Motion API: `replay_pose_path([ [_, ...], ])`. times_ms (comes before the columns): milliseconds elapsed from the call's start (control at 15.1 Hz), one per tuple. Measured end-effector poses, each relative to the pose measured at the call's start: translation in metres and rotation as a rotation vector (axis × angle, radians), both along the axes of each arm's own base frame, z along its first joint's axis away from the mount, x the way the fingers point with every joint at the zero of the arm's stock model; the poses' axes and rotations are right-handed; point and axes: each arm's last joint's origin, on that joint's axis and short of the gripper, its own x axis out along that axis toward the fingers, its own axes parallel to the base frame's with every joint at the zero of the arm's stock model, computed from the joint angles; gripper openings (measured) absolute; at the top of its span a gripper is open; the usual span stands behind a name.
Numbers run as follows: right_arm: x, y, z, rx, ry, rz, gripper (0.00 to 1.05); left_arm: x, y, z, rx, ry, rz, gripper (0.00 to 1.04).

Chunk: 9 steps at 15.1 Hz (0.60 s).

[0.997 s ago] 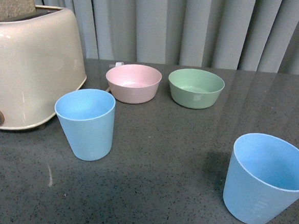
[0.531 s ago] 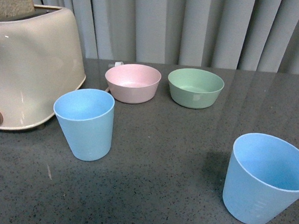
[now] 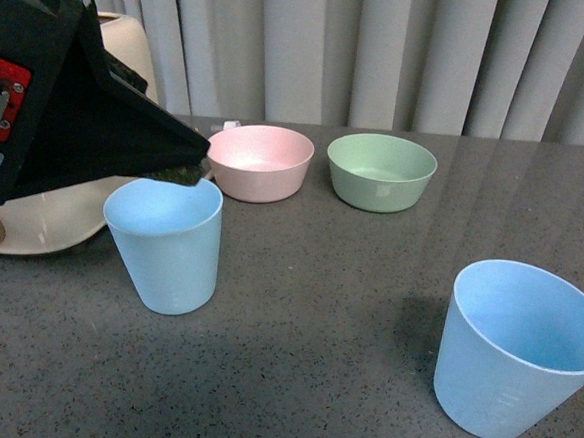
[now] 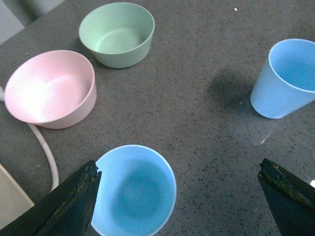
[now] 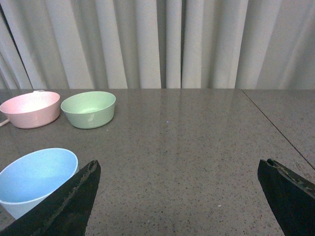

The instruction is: Stack blue cups with both arms

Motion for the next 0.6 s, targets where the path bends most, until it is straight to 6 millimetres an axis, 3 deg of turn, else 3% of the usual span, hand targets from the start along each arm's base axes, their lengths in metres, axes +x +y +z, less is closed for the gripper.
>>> replay_pose_path([
  [133,0.000,0.000,0.000,0.000,0.000,0.000,0.98,0.005,-0.008,-0.018,0.109,0.075,-0.036,0.98],
  [598,0.000,0.000,0.000,0.000,0.000,0.000,0.98,0.010,-0.016,-0.030,0.220,0.058,-0.064,0.98],
])
